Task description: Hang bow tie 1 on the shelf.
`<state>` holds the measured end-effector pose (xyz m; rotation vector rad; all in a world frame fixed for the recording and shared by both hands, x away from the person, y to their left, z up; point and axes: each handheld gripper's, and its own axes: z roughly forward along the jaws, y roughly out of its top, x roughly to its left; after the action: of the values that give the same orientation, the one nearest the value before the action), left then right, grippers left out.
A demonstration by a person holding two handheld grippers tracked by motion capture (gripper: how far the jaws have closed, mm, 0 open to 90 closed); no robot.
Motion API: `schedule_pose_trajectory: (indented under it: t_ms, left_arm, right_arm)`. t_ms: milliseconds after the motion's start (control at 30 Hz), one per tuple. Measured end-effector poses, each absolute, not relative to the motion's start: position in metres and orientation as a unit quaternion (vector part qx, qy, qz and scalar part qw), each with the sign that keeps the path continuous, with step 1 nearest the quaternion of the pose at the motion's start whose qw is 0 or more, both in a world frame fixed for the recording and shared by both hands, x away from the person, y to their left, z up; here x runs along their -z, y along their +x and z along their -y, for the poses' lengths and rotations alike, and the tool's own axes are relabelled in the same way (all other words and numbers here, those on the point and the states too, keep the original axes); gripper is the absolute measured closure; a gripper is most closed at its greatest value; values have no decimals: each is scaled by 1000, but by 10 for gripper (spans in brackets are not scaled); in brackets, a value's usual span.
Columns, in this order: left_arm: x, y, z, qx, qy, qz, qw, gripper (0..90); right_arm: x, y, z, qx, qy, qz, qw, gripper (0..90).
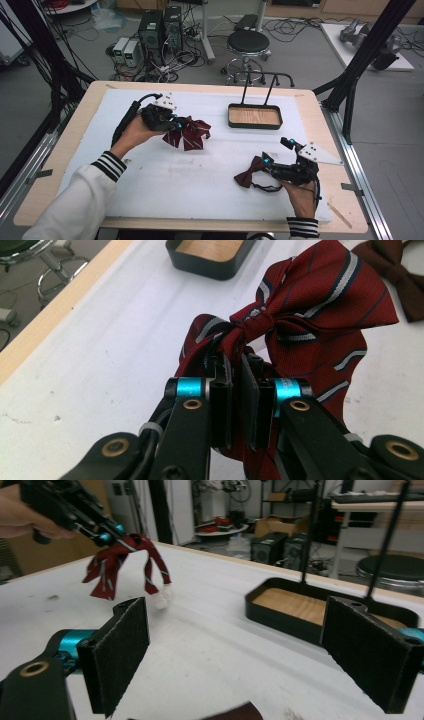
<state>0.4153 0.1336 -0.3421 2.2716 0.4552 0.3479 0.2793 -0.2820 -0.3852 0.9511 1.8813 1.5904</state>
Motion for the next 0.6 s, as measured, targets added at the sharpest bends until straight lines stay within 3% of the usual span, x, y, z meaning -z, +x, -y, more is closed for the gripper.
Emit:
schedule_pose_trajectory:
  t_ms: [600]
  left_arm:
    - [327, 401, -118, -145, 885, -193, 398, 829]
  right_arm:
    - [345, 305, 249, -569, 276, -747, 205, 114]
